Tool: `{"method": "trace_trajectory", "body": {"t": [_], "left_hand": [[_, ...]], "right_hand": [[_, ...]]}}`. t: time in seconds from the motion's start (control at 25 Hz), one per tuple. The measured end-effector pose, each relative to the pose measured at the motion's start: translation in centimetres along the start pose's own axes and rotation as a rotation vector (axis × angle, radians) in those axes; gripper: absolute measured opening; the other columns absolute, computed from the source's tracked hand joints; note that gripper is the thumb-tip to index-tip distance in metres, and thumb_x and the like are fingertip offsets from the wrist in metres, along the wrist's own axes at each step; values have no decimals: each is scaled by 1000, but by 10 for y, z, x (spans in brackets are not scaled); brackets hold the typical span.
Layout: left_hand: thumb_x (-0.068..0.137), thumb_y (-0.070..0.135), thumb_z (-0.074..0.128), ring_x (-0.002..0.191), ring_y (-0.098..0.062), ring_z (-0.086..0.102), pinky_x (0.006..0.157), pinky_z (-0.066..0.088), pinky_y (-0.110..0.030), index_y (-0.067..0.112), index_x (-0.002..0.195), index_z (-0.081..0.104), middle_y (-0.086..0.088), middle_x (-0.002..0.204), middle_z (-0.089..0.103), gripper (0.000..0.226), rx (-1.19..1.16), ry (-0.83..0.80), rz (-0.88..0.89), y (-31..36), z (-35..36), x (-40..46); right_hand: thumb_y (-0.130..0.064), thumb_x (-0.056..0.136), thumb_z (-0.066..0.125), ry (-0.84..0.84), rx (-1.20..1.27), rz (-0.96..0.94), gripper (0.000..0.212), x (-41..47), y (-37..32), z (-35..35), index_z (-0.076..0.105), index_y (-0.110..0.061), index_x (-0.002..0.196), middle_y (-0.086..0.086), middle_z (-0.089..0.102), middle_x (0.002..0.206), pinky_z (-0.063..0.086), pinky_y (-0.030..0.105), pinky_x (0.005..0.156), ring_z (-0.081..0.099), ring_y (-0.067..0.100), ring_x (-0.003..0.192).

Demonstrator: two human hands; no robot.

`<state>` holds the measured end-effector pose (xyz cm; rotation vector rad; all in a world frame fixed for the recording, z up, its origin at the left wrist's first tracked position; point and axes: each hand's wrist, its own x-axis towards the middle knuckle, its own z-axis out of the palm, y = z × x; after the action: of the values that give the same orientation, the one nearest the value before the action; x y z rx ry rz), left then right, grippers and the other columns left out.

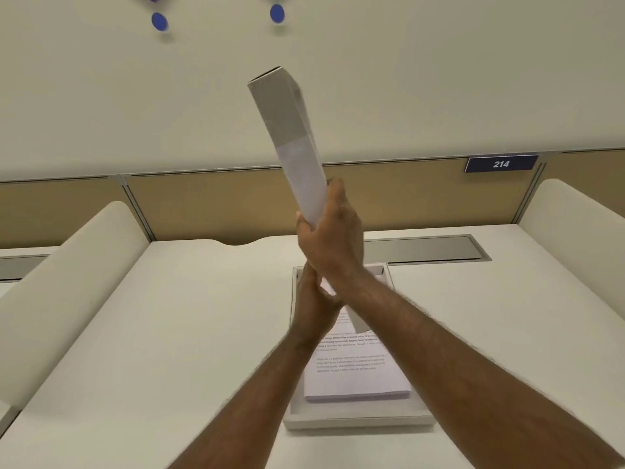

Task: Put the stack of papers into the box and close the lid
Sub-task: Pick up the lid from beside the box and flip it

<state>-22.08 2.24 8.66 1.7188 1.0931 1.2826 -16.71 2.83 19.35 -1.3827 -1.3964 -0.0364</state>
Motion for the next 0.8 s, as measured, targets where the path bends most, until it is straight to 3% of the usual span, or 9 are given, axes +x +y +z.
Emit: {"method": "trace_trajectory", "body": {"t": [0.12,0.24,0.36,0.44,0.56,0.64,0.8], "left_hand": [[80,66,57,140,-9,41,111,37,-20,18,147,37,7,151,44,85,-15,-19,167,-18,-6,2],[75,81,44,130,7,43,104,39,-21,30,142,35,25,143,43,85,-150,243,12,-33,-24,5],[75,77,48,134,-13,45,111,40,-45,19,145,33,2,147,44,92,-121,401,-122,-49,-49,22],[78,68,53,130,-25,51,108,42,-56,18,143,36,-8,145,49,84,-161,378,-157,-54,-64,36],[83,61,53,118,-28,59,101,46,-59,17,135,46,-12,134,58,68,-170,287,-135,-51,-78,45],[88,57,49,115,-29,61,99,48,-59,18,135,48,-11,130,62,61,-93,263,-137,-51,-80,47],[95,47,42,119,-21,60,100,50,-50,30,138,45,-1,132,62,46,40,197,-113,-58,-68,43]], "right_hand": [[-20,72,67,-10,47,-21,40,14,27,-29,43,-12,103,-1,53,82,45,33,53,57,30,67],[-21,72,68,-85,274,-38,39,19,56,-52,45,-14,102,-4,57,85,47,32,57,55,20,69],[-20,75,67,-175,510,-81,35,18,86,-67,43,-16,101,-19,52,83,44,25,61,49,5,70],[-21,79,63,-255,665,-93,33,16,105,-73,45,-12,105,-17,51,86,44,32,65,49,13,77],[-19,83,58,-282,843,-13,32,15,130,-75,47,-13,112,-5,55,97,45,34,75,51,18,87],[-15,88,53,-231,849,97,36,18,146,-73,48,-5,122,5,59,108,47,38,86,56,20,97],[-20,96,45,-126,511,253,38,30,180,-60,50,-11,132,6,64,121,48,42,100,61,20,110]]}}
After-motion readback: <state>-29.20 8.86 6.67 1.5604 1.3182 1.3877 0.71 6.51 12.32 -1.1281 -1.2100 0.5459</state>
